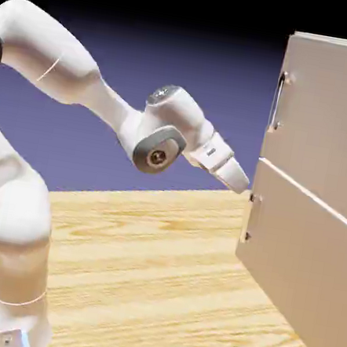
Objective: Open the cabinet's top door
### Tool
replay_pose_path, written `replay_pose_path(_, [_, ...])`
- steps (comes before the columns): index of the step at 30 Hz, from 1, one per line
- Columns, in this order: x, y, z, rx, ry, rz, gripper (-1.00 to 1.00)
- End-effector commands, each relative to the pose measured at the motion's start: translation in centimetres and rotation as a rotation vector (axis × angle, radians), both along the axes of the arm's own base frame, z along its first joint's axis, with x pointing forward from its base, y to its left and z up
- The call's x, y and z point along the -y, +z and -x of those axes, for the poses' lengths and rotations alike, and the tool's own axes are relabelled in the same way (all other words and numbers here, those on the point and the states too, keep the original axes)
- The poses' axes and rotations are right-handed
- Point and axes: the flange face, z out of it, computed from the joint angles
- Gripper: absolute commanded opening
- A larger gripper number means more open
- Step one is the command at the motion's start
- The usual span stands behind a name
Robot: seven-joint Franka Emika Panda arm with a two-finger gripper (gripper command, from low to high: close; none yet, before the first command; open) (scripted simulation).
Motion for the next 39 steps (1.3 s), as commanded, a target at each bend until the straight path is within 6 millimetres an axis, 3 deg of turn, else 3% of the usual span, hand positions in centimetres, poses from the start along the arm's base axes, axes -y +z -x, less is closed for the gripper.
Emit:
replay_pose_path(1, [0.2,0.8,-0.1,0.018,-0.007,-0.002,0.0])
replay_pose_path(11, [1.6,8.1,-0.5,0.198,-0.063,-0.011,0.0])
replay_pose_path(21, [0.8,13.4,-0.2,0.366,-0.09,-0.009,0.0])
replay_pose_path(30, [-1.6,16.1,-0.4,0.498,-0.094,-0.001,0.0])
replay_pose_path(39, [-5.3,16.6,-1.6,0.605,-0.083,0.007,0.0])
